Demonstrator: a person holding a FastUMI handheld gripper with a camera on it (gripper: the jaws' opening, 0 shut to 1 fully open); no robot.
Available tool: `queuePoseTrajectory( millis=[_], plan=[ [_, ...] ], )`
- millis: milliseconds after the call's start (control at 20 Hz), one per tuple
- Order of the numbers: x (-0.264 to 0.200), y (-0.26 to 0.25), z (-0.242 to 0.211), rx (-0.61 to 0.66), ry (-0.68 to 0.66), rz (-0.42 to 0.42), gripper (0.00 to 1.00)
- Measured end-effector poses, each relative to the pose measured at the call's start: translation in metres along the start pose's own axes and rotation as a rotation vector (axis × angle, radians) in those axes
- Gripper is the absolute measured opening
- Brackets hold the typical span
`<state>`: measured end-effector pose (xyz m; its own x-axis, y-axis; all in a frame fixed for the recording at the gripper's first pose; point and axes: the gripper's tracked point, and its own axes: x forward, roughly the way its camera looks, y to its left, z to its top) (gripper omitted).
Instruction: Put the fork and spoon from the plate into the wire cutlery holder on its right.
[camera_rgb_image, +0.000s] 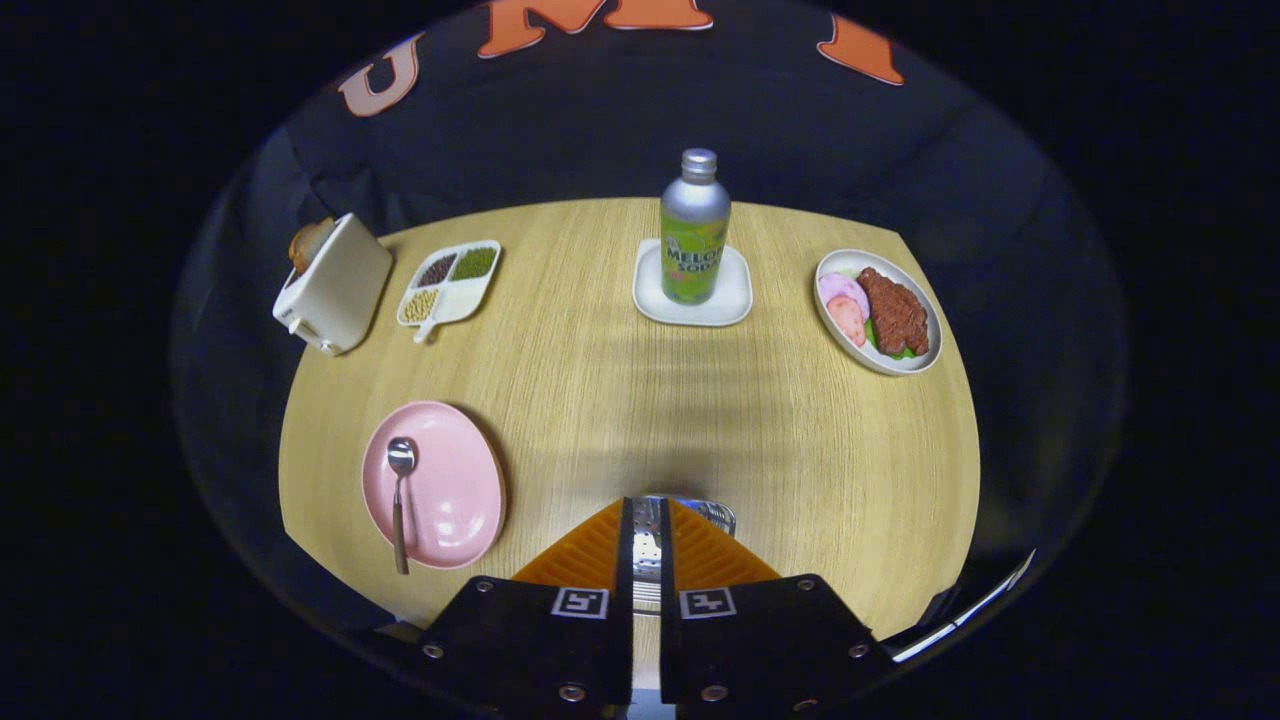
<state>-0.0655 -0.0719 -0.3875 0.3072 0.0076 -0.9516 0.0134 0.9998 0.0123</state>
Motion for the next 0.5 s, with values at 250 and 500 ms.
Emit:
queuePoseTrajectory(
  millis=[250,500],
  plan=[
    [-0.009,0.017,0.016,0.075,-0.167,-0.001,0.28],
    [-0.016,0.055,0.019,0.027,-0.277,0.056,0.62]
  ],
)
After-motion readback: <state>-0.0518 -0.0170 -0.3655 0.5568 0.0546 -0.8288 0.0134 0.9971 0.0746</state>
